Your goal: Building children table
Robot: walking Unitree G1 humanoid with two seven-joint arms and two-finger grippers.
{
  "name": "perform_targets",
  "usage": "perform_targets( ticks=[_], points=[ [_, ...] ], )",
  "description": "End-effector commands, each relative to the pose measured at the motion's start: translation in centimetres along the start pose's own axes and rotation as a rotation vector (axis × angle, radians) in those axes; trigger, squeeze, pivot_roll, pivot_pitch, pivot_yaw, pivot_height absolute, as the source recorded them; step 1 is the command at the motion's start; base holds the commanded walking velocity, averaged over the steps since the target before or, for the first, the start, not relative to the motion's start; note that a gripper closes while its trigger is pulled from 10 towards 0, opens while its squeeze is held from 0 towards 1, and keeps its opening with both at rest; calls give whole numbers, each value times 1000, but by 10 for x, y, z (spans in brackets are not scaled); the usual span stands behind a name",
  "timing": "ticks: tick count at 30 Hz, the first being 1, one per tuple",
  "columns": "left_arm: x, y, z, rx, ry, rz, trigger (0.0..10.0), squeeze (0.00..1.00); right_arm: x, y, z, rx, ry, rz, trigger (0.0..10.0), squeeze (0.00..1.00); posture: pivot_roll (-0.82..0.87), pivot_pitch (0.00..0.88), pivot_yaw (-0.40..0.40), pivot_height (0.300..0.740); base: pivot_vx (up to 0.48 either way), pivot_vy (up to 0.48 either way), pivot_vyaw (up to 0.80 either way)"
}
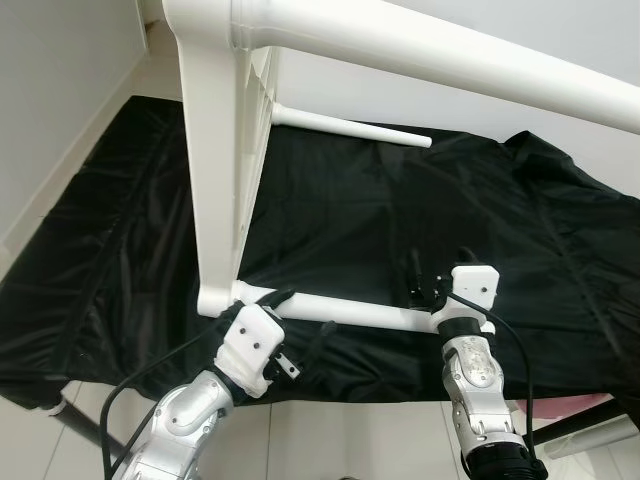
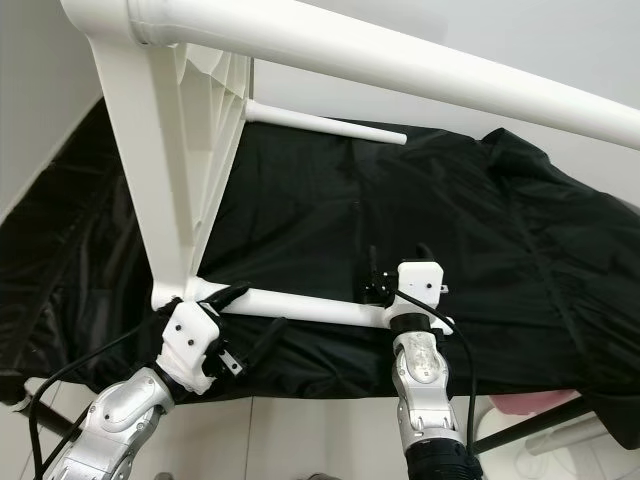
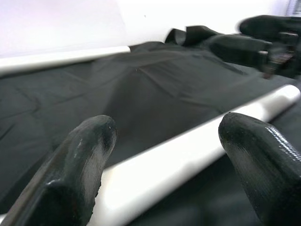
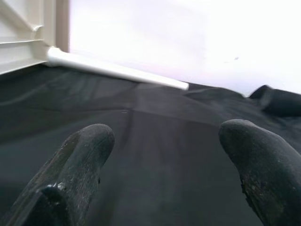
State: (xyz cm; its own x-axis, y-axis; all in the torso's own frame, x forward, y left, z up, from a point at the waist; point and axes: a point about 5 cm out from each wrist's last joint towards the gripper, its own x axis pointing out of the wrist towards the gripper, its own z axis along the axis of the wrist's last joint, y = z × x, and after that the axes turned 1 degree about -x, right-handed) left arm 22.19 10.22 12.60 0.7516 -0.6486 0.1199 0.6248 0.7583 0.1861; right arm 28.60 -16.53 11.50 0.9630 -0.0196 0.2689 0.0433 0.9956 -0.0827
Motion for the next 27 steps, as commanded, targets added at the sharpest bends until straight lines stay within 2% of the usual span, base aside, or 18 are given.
perform_targets(
  ticks=[1,14,27],
  points=[
    [3,-4,-2,1,0,-6,10000,0,-2,-6,-4,-15,20,-9,10000,0,70,11,-129,740,0,-458,0],
    [3,-3,-3,9,1,1,10000,0,-3,-6,-5,-17,20,-4,10000,0,69,7,-131,740,0,-457,0],
    [9,12,-6,85,47,150,10000,0,-2,-2,-3,1,15,32,10000,0,76,18,-122,740,0,0,0]
  ],
)
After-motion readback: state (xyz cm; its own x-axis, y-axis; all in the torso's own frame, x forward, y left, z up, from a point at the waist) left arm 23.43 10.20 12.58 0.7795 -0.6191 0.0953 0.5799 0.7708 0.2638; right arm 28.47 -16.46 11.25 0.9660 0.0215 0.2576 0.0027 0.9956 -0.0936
